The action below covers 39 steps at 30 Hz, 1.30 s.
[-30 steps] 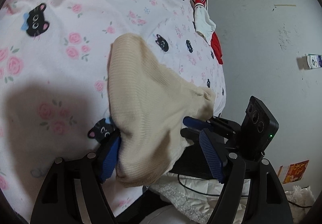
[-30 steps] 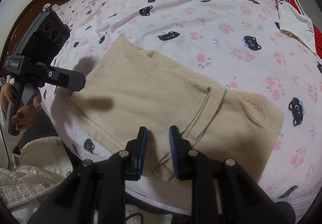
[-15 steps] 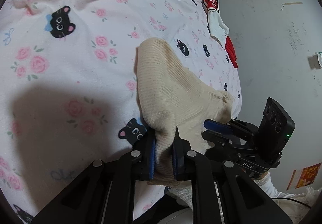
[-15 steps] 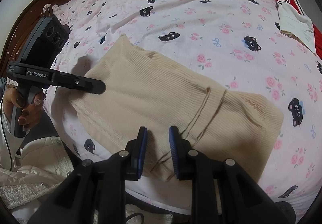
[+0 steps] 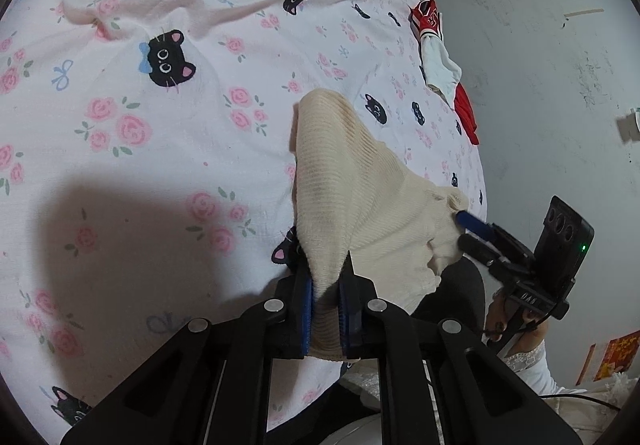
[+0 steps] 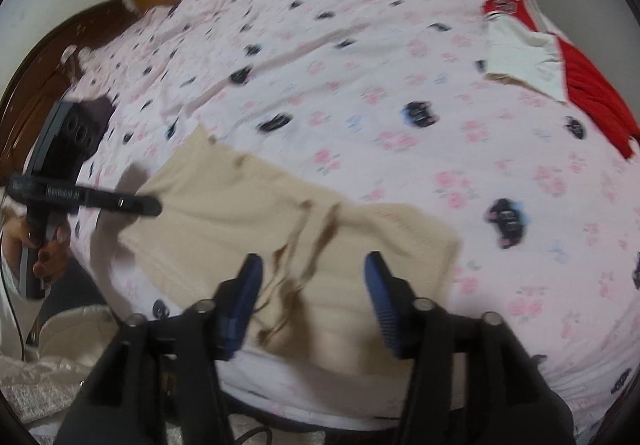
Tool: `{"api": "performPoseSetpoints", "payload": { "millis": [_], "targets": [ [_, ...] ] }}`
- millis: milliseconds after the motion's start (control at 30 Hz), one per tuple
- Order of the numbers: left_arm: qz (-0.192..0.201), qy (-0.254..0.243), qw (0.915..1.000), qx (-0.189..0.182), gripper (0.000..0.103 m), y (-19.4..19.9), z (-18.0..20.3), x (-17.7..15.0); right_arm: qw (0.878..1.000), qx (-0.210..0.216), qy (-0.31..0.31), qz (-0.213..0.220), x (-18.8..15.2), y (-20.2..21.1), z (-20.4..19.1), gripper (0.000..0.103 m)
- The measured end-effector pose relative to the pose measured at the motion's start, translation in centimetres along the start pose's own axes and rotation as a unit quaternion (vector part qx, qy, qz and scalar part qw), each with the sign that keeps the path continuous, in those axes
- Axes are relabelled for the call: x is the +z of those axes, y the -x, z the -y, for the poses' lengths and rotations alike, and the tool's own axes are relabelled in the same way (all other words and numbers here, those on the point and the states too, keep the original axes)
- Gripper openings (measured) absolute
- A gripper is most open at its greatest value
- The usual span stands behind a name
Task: Fold clothes
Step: 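Fold the lifted end over the garment with the left tool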
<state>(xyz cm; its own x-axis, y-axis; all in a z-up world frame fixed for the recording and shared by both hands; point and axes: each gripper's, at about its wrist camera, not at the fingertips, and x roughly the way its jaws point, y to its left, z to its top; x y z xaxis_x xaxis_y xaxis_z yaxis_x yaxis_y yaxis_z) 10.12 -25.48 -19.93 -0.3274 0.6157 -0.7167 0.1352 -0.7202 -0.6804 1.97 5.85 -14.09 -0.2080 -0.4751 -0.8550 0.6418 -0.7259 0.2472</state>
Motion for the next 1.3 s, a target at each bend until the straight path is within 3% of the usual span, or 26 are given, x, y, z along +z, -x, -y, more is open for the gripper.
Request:
{"api": "performPoseSetpoints", "payload": {
  "millis": [200,367,533,633,700,767,933,1300],
  "targets": [
    [-0.013,0.006,0.9998,-0.013,0.008,-0.6,0.2,0.1,0.998,0.001,-0.055,0.000,0.1,0.3,3.3,0.066],
    [-0.026,0.027,0.9988,-0.031,0.027,-0.9,0.0,-0.1,0.999,-0.003,-0.048,-0.004,0.1,0.0,3.3,0.066],
    [-0.035,0.016,0.9989,-0.028,0.043,-1.4,1.0,-0.3,0.999,-0.004,-0.041,-0.002,0.1,-0.1,2.8,0.066],
    [-0.042,0.003,0.9990,-0.016,0.046,-1.6,1.7,-0.4,0.999,-0.004,-0.043,-0.002,0.1,-0.1,2.9,0.066],
    [-0.041,-0.010,0.9991,0.005,0.043,-1.8,2.3,-0.5,0.999,-0.004,-0.045,-0.001,0.1,0.1,3.1,0.066],
    [-0.042,-0.023,0.9984,0.029,0.009,-2.2,2.7,-0.7,0.999,-0.005,-0.047,-0.001,0.1,0.1,3.3,0.066],
    [-0.029,-0.045,0.9972,0.053,0.007,-2.3,3.2,-0.9,0.999,-0.006,-0.047,-0.001,0.0,0.1,3.4,0.066],
    [0.016,-0.022,0.9964,0.080,0.006,0.5,1.5,-0.1,0.999,-0.007,-0.043,0.001,0.1,0.3,3.2,0.066]
  ]
}}
